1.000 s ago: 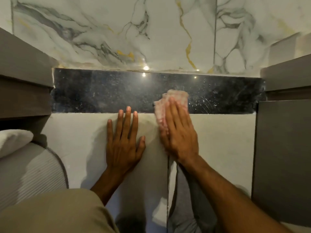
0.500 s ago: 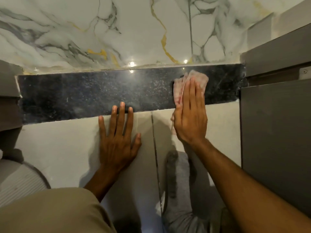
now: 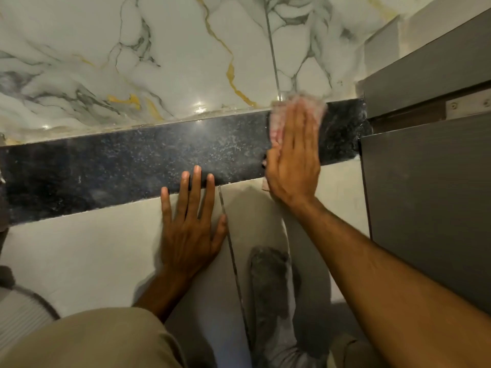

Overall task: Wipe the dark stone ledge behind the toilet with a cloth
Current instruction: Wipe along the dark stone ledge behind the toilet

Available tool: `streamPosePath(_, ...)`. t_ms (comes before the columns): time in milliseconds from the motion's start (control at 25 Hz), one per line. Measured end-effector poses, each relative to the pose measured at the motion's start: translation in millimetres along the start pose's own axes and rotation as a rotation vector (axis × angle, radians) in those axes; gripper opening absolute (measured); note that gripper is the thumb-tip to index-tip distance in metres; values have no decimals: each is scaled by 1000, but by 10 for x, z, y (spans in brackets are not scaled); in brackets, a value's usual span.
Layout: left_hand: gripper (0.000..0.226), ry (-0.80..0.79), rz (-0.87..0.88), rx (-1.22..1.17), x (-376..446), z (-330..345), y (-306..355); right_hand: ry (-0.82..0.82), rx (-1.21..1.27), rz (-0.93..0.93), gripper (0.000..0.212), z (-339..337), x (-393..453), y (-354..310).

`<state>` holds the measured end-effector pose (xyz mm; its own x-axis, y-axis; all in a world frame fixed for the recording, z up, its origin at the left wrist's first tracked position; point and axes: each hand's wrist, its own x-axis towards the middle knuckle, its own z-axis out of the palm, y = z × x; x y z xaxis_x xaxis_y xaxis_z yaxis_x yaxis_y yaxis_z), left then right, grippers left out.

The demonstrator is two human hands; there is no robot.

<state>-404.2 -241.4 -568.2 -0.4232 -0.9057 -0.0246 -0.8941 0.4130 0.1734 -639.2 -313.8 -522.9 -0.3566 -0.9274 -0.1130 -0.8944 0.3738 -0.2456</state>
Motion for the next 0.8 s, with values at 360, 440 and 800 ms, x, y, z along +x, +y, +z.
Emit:
streamPosePath(360,77,0,13,-41,111,39,130,70,34,146,84,-85,-14,283)
streamPosePath(440,77,-1,22,-35,107,78,114,137,-54,-5,71,47,211,65)
streamPosePath(800,77,-3,29,-31,117,90,106,164,-91,278,65,-30,80,417)
